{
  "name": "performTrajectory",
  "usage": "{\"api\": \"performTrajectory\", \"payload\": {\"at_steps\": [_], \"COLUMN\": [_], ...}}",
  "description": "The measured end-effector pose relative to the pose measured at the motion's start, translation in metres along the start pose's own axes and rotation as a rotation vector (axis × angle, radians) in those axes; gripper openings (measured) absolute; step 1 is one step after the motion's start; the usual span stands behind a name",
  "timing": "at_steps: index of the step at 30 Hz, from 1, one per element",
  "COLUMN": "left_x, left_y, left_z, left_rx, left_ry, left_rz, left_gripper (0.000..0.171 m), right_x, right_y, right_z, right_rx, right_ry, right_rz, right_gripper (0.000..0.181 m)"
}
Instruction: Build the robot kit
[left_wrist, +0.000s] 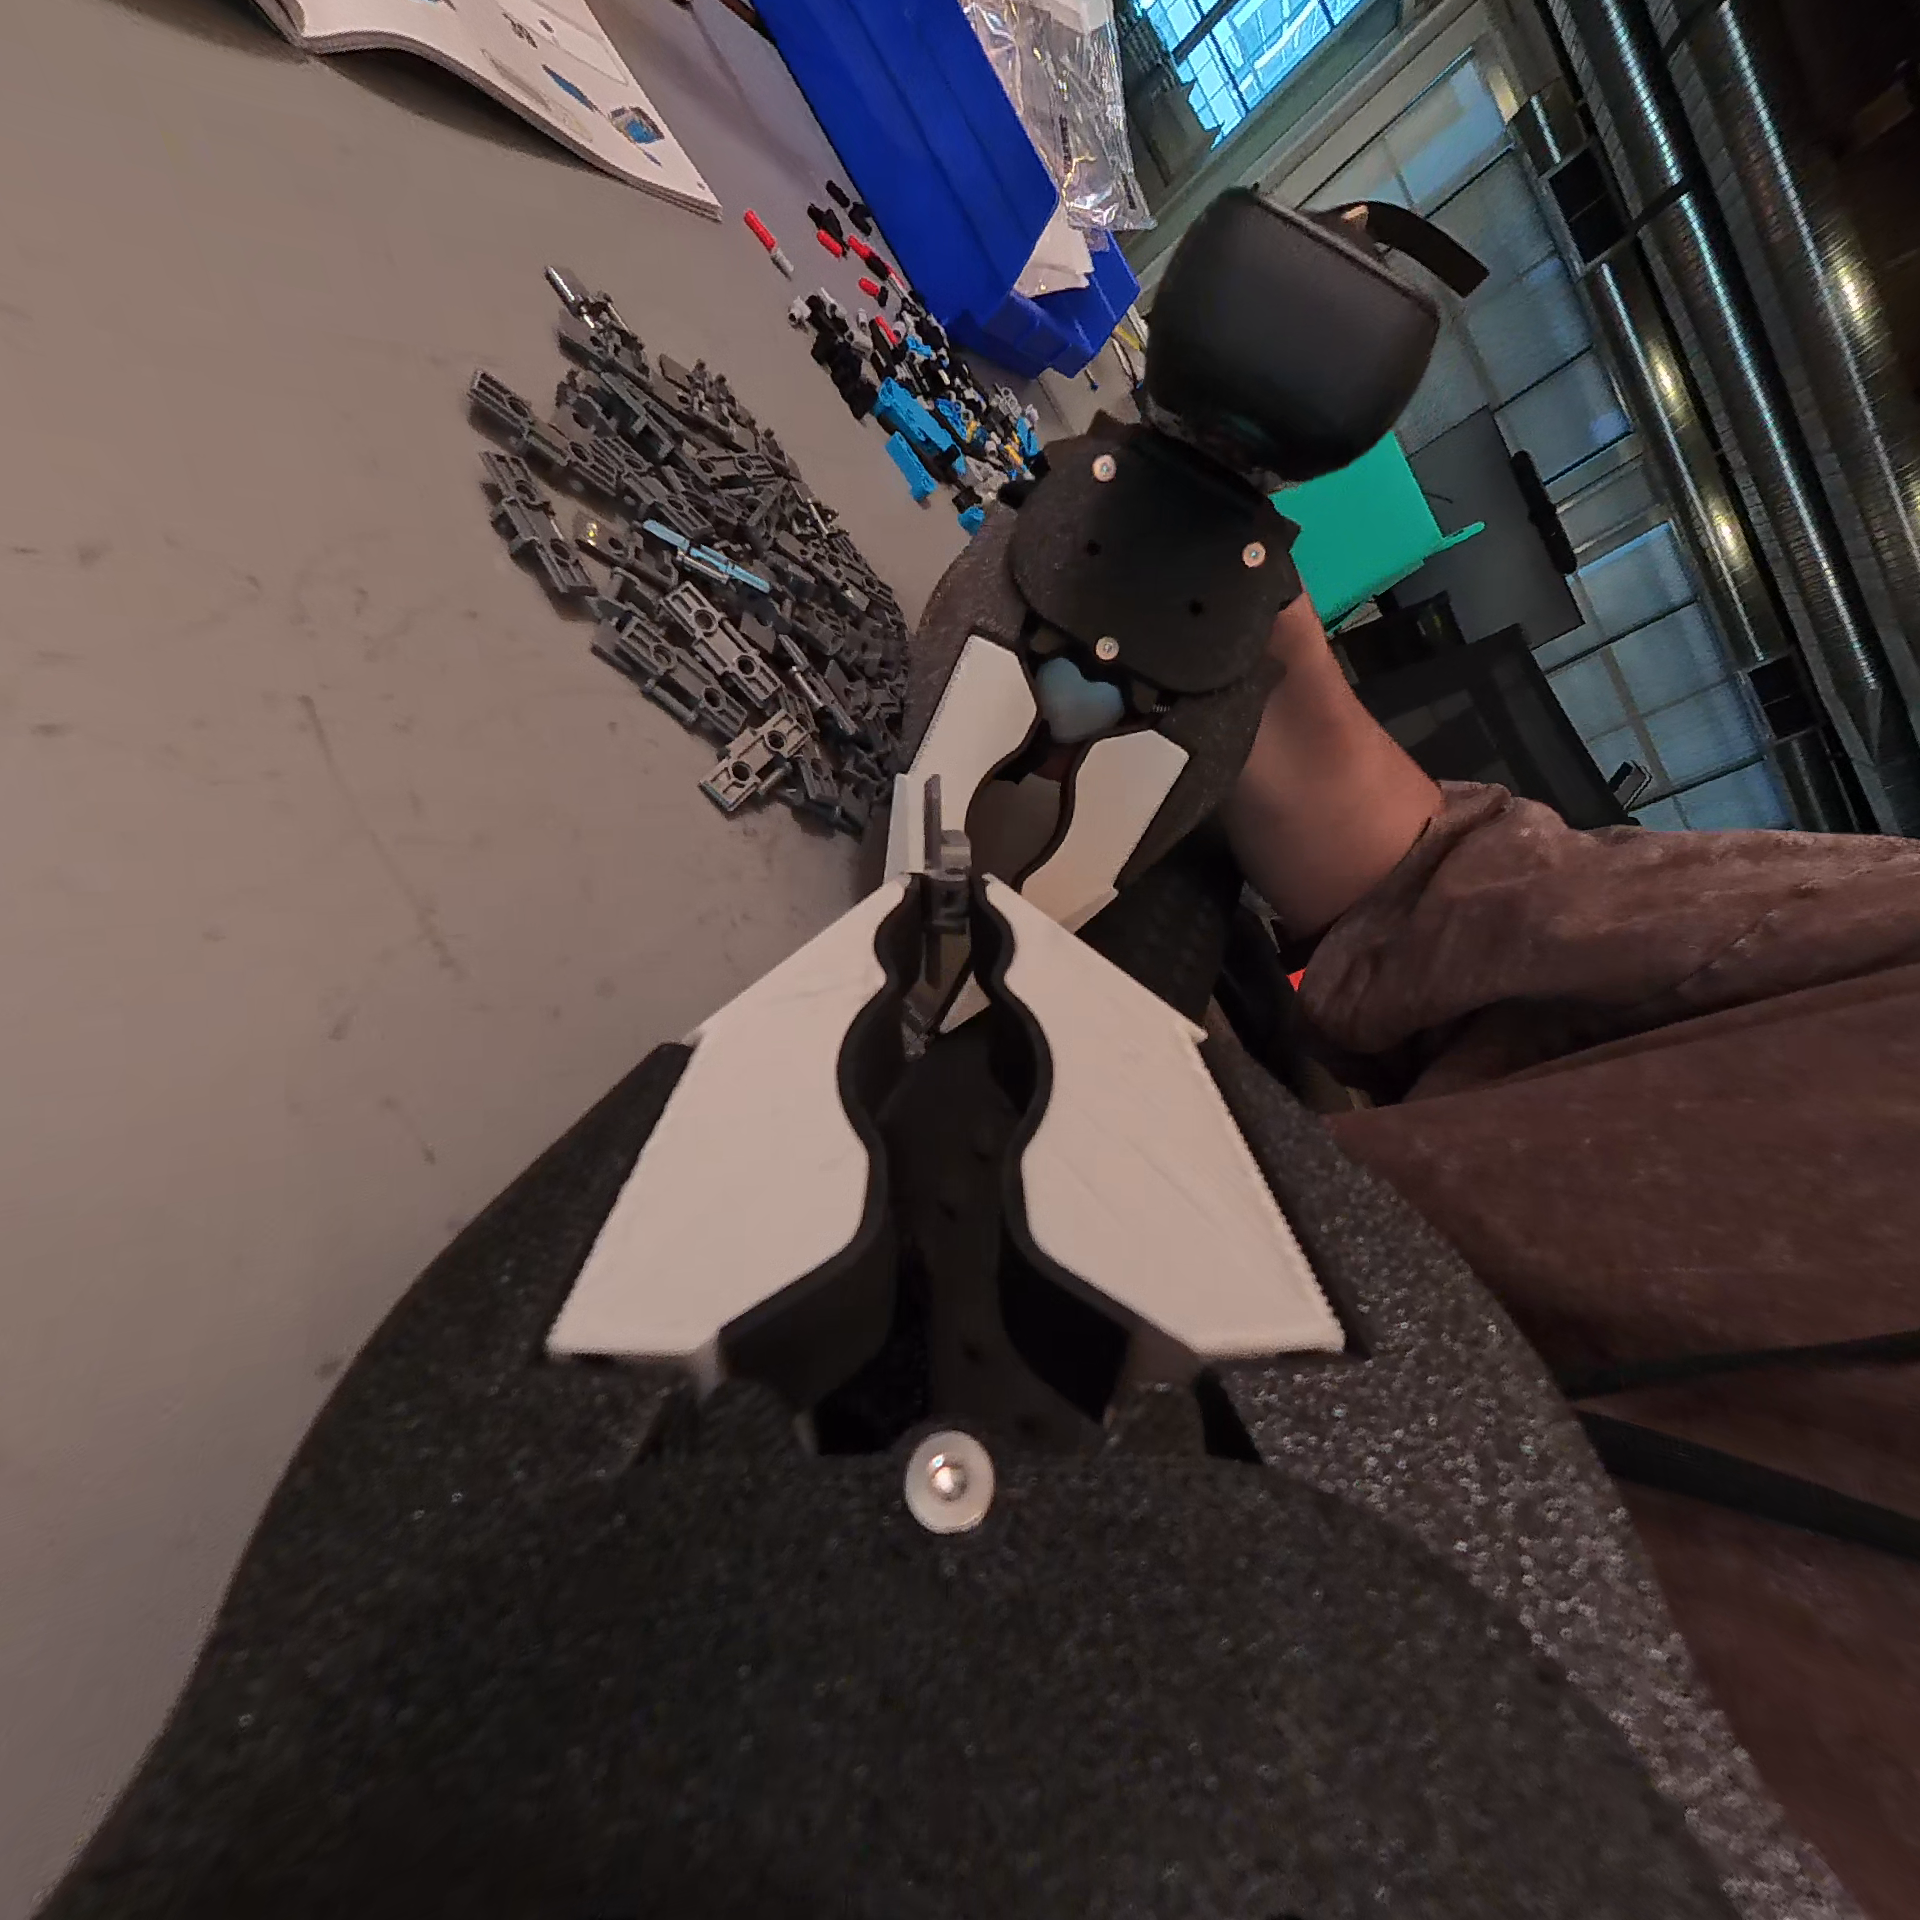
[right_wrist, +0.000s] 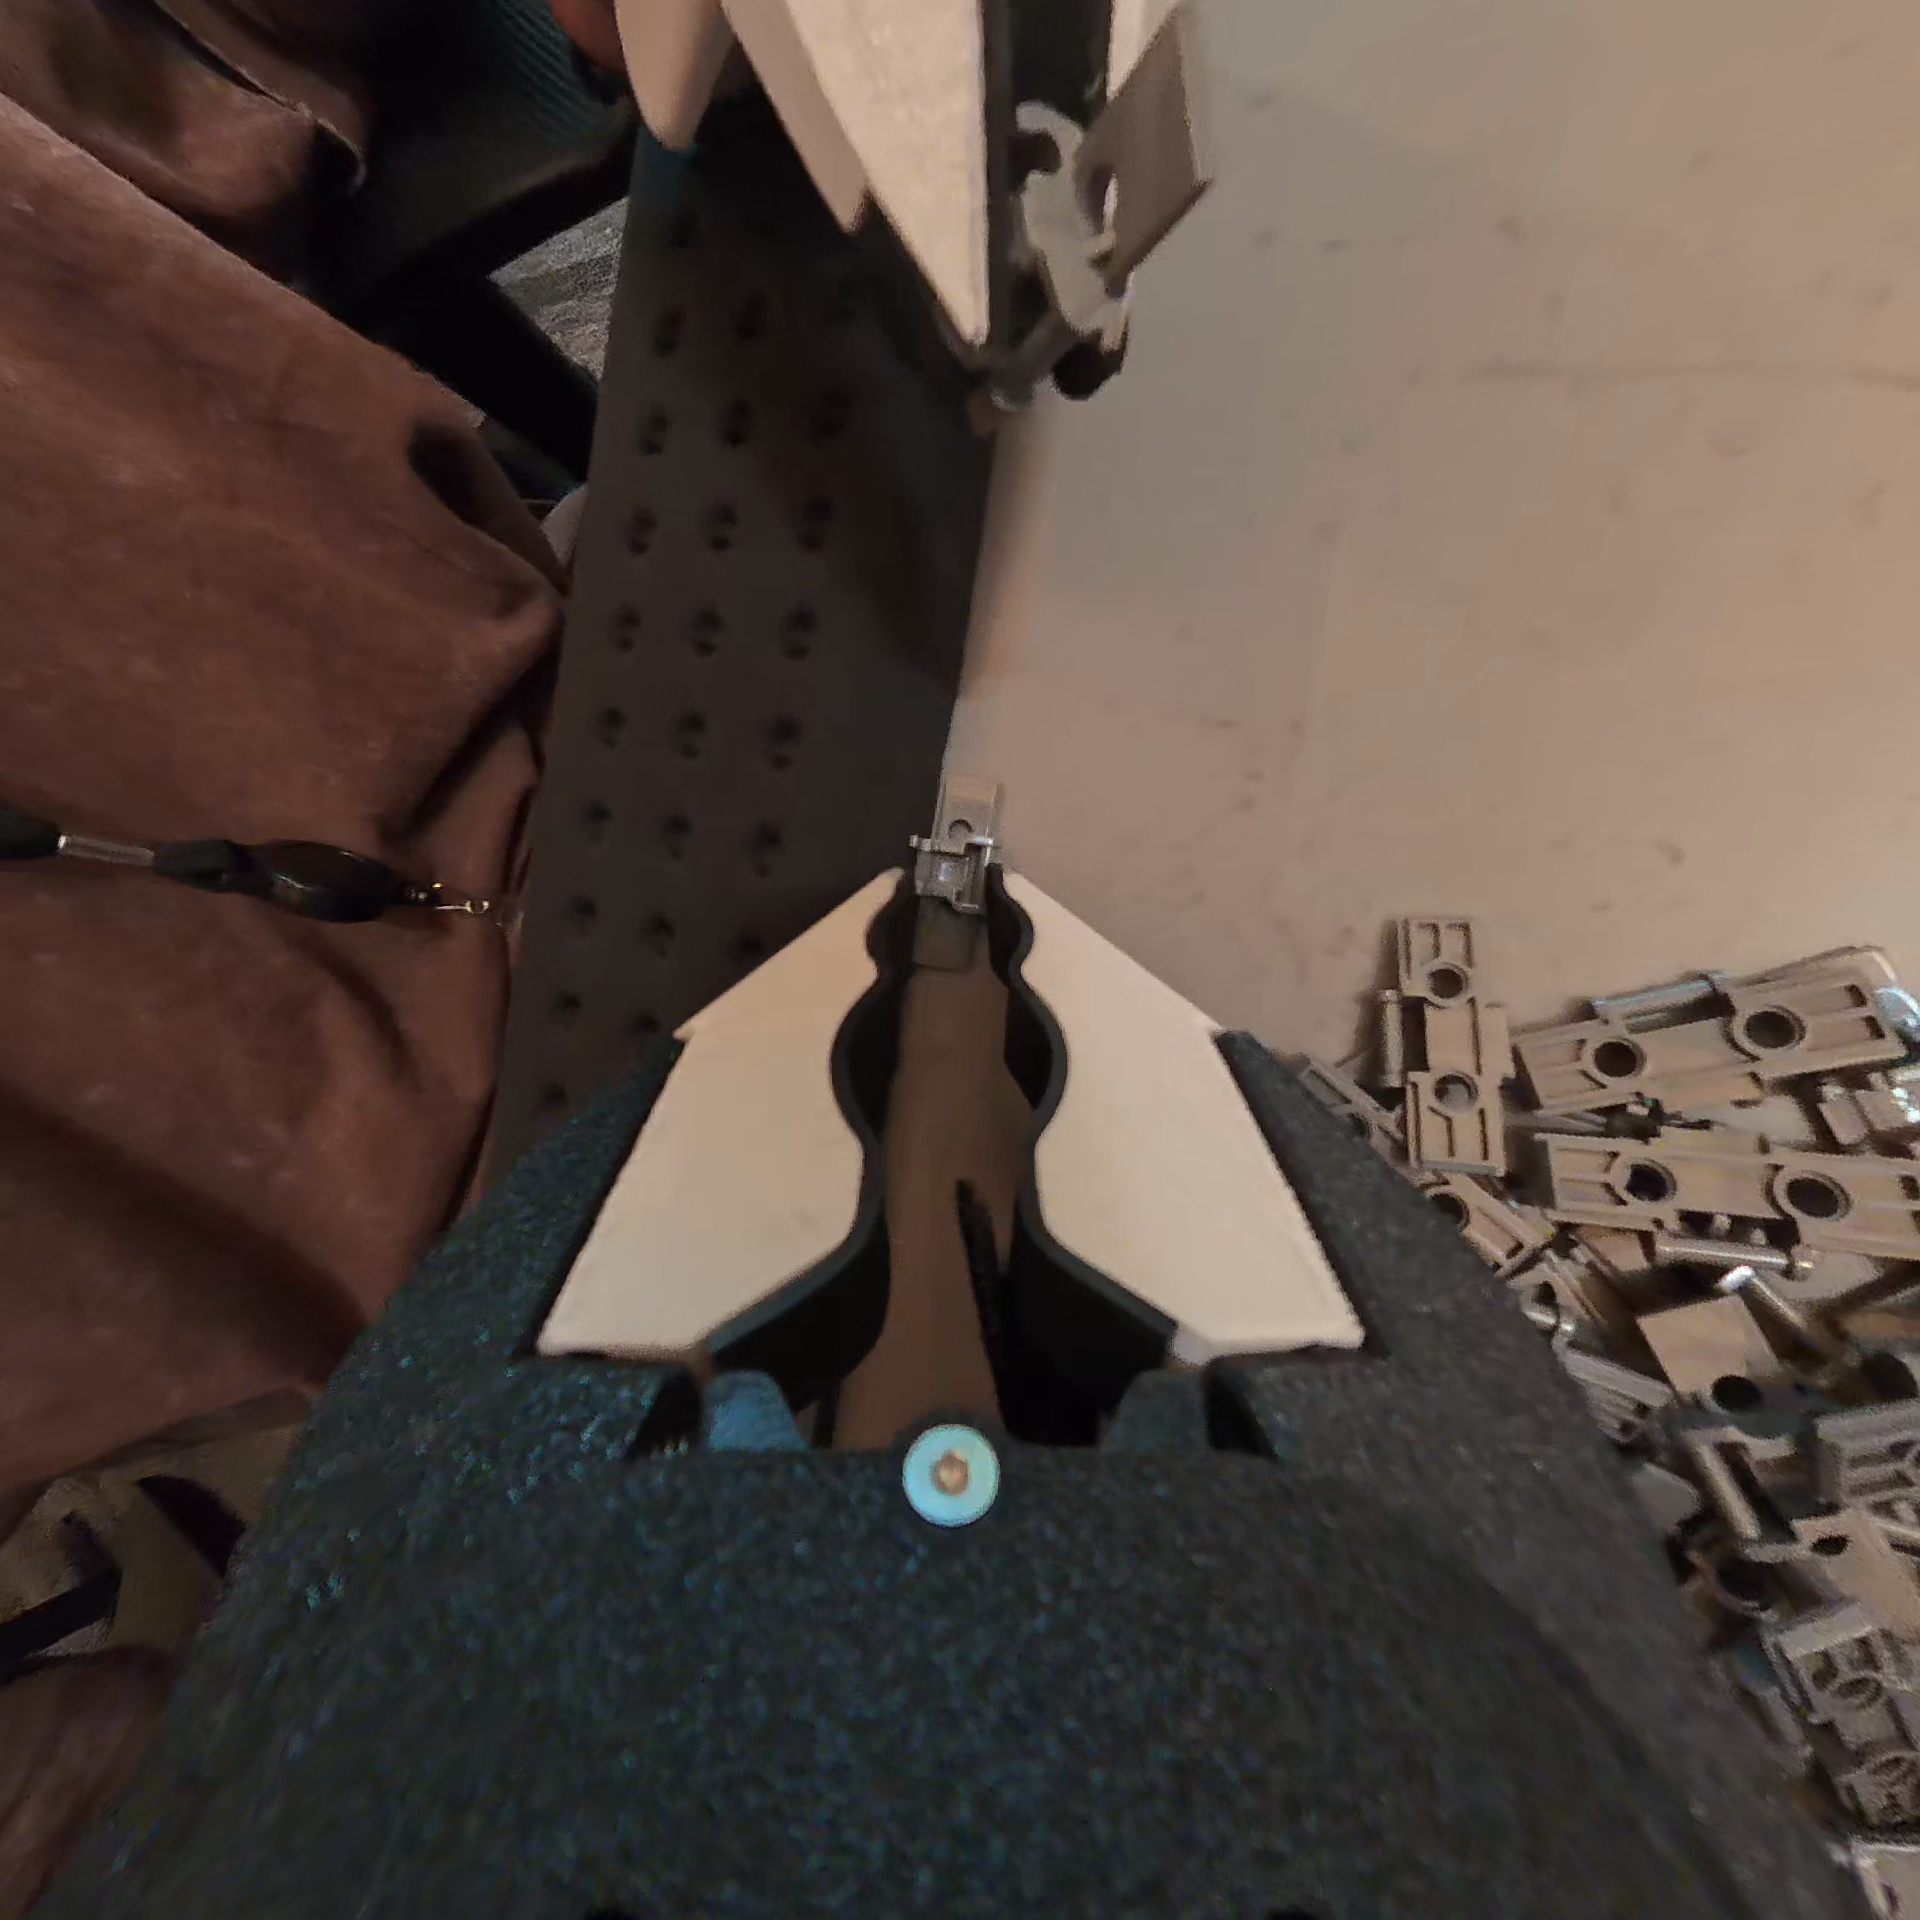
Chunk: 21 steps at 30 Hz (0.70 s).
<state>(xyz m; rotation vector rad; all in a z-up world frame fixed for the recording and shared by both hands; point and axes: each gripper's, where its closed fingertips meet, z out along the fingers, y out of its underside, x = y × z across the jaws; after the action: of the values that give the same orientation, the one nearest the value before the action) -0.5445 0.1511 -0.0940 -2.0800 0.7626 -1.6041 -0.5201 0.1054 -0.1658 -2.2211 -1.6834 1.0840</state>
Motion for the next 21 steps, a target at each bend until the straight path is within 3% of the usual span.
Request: {"api": "performTrajectory", "payload": {"at_steps": [10, 14, 18, 21], "left_x": [0.002, 0.001, 0.0, 0.001], "left_y": [0.0, -0.001, 0.0, 0.0], "left_z": [-0.001, -0.003, -0.003, -0.003], "left_rx": [0.002, 0.006, 0.003, 0.002], "left_ry": [0.002, -0.002, 0.004, 0.004], "left_rz": [0.006, 0.007, 0.002, 0.006], "left_gripper": [0.008, 0.008, 0.008, 0.008], "right_x": [-0.002, -0.019, 0.013, 0.017], "right_y": [-0.003, -0.022, -0.011, -0.014], "right_z": [-0.006, -0.022, -0.012, -0.006], "right_rx": [-0.106, 0.002, -0.032, -0.04], "right_ry": [-0.202, -0.326, -0.119, 0.011], "right_rz": [0.06, 0.071, 0.038, -0.033], "right_gripper": [0.011, 0.004, 0.014, 0.021]}}
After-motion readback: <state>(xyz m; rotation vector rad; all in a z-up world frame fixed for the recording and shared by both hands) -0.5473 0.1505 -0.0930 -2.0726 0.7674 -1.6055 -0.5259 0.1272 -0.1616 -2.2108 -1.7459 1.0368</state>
